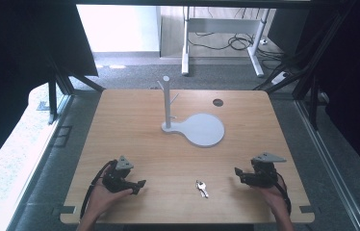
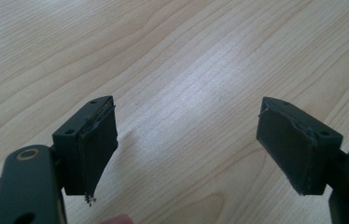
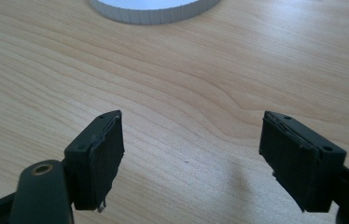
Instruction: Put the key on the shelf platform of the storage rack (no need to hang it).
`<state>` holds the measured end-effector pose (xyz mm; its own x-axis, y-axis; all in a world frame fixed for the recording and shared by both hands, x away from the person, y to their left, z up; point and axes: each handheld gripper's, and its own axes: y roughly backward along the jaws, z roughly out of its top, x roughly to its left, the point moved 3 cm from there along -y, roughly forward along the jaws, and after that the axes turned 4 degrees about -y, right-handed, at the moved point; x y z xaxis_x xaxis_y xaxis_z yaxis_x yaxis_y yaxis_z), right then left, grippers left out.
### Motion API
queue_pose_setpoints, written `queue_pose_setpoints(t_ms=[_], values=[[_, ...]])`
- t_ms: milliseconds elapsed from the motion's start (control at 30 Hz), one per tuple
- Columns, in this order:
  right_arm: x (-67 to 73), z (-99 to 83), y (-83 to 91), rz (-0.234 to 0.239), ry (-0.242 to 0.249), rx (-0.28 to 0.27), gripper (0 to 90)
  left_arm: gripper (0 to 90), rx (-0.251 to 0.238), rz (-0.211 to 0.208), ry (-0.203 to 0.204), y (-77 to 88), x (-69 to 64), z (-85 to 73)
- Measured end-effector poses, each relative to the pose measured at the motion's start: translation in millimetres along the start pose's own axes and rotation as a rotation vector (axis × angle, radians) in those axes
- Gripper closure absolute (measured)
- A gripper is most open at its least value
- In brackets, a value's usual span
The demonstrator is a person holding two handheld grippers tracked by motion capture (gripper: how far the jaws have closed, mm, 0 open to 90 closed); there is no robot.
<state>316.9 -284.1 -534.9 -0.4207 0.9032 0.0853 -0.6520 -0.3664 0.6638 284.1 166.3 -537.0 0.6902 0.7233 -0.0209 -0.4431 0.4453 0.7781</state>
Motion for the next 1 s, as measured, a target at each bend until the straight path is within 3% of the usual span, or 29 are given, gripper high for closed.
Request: queue_pose_setpoints(t_ms=[200,433,567,767,1000], values=[[-0.1,1.4,2.7,0.027,-0.010,-0.013,26.9,20.1,-0.013,0.019,0.003,0.8,1.4,0.4],[-0.6,0.6,1.6,0.022,-0.011,-0.009,28.7,20.1,-0.023,0.023,0.004,2.0,0.5,1.3],[-0.6,0.6,1.6,0.043,-0.034,0.015,32.7,20.3,-0.037,0.040,0.003,4.0,1.7,1.7],[1.5,0.9,1.4,0.054,-0.022,0.025,33.2,20.7,-0.055,0.056,0.009,6.0,3.9,2.2],[1.4,1.0,1.9,0.045,-0.012,0.036,34.3,20.8,-0.040,0.052,0.013,4.6,3.3,1.5]])
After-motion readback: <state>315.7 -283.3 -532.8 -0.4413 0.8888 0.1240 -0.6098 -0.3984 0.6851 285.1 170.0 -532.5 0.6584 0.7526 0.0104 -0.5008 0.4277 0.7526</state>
